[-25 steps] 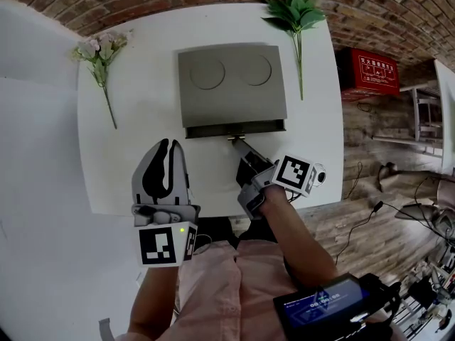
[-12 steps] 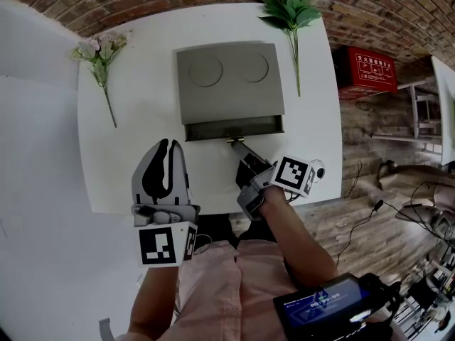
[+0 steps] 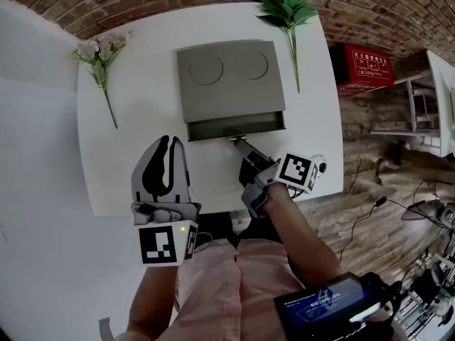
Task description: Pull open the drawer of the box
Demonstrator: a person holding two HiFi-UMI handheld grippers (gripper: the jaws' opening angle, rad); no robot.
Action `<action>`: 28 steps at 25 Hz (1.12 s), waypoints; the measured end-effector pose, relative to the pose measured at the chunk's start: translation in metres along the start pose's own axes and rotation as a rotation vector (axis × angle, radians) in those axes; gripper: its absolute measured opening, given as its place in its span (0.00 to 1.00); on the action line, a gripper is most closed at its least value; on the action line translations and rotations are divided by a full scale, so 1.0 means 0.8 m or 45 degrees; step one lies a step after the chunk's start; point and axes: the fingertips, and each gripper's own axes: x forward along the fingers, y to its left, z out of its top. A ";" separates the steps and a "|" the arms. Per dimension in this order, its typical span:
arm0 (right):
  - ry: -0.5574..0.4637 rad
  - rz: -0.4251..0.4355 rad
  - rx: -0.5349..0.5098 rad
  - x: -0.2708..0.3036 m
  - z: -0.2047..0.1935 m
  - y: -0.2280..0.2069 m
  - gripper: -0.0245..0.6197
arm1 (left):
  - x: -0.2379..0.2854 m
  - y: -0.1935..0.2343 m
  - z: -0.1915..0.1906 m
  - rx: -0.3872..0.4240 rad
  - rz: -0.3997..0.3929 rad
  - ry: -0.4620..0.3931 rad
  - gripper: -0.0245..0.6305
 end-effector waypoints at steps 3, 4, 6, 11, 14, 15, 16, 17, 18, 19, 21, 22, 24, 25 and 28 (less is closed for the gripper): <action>-0.013 -0.025 0.016 -0.002 -0.002 -0.003 0.09 | -0.001 0.000 -0.001 0.005 -0.036 0.005 0.11; -0.018 -0.035 0.021 -0.003 -0.002 -0.004 0.09 | -0.002 0.001 0.000 0.006 -0.043 0.005 0.11; -0.026 -0.016 0.015 -0.003 0.000 -0.002 0.09 | -0.004 0.002 0.002 0.009 -0.049 0.001 0.11; -0.024 0.008 0.011 -0.001 0.000 -0.001 0.09 | -0.016 0.001 0.000 0.005 -0.018 0.002 0.11; -0.020 -0.001 0.016 -0.004 -0.002 -0.003 0.09 | -0.024 -0.006 0.000 0.014 -0.011 0.005 0.11; -0.017 0.004 0.016 -0.005 -0.004 -0.004 0.09 | -0.026 -0.007 0.001 0.017 -0.006 0.004 0.11; -0.013 0.000 0.019 -0.007 -0.006 -0.005 0.09 | -0.028 -0.007 0.001 0.017 0.000 0.002 0.11; -0.011 -0.004 0.021 -0.009 -0.008 -0.006 0.09 | -0.029 -0.008 0.002 0.017 0.003 -0.001 0.11; -0.009 0.000 0.020 -0.010 -0.010 -0.007 0.09 | -0.030 -0.009 0.003 0.019 0.006 -0.005 0.11; -0.007 0.008 0.018 -0.010 -0.011 -0.007 0.09 | -0.031 -0.010 0.005 0.020 0.007 -0.008 0.11; -0.005 0.016 0.013 -0.012 -0.012 -0.007 0.09 | -0.032 -0.013 0.008 0.023 0.011 -0.016 0.11; -0.004 0.016 0.012 -0.013 -0.012 -0.007 0.09 | -0.034 -0.014 0.009 0.024 0.012 -0.019 0.11; -0.004 0.015 0.011 -0.015 -0.014 -0.008 0.09 | -0.037 -0.017 0.009 0.027 0.013 -0.021 0.11; -0.003 0.015 0.012 -0.016 -0.015 -0.009 0.09 | -0.038 -0.018 0.008 0.027 0.014 -0.020 0.11; 0.003 0.016 0.012 -0.019 -0.019 -0.009 0.09 | -0.043 -0.019 0.009 0.029 0.021 -0.016 0.11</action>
